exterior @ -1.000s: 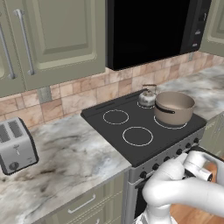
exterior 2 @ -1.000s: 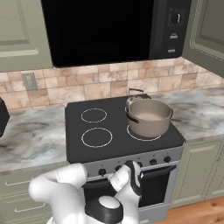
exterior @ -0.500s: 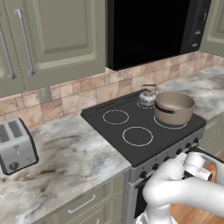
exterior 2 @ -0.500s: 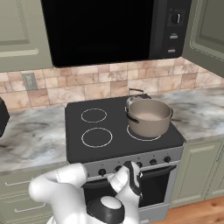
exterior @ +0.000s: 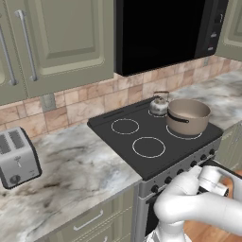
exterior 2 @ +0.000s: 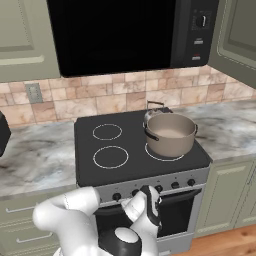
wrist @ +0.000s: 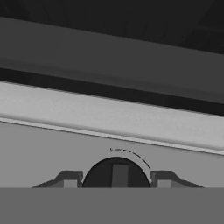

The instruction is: Pick the kettle from the cabinet and place it on a stove burner. Then pick the pot from the counter and place it on another stove burner. Finally, turn both burners on.

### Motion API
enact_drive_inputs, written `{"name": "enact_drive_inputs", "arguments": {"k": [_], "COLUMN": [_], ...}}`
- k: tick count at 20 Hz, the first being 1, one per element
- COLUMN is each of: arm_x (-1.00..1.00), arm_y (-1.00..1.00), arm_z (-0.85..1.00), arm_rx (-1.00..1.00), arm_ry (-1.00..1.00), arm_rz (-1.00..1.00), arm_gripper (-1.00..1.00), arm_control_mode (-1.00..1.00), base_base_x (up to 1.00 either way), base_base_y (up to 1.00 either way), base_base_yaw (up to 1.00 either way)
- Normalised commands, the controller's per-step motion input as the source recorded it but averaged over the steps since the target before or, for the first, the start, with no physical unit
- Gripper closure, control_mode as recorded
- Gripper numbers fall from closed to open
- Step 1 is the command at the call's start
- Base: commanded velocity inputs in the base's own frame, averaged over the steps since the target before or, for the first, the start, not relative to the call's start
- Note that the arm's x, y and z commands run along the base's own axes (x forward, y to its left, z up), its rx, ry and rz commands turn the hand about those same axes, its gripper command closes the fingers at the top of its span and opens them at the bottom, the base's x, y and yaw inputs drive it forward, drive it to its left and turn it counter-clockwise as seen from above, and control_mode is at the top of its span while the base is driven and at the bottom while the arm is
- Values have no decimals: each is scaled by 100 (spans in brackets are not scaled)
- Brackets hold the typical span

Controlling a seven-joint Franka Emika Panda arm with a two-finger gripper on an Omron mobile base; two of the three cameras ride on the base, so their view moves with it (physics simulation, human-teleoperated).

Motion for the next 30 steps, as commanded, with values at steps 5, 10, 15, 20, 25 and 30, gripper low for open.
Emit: {"name": "enact_drive_inputs", "arguments": {"k": [5,10,15,20,25,30], "arm_x": [0,-4,-9,-12,-14,-23], "arm_y": [0,0,0,0,0,-1], "arm_z": [0,0,0,0,0,0], "arm_rx": [-2,-15,-20,-20,-23,-21], "arm_ry": [0,-3,-8,-9,-9,-10], "arm_rz": [4,3,2,2,3,5], "arm_gripper": [100,100,100,100,100,100], "arm_control_mode": [-100,-100,-100,-100,-100,-100], "base_base_x": [0,0,0,0,0,0], "base_base_y": [0,0,0,0,0,0], "base_base_yaw": [0,0,0,0,0,0]}}
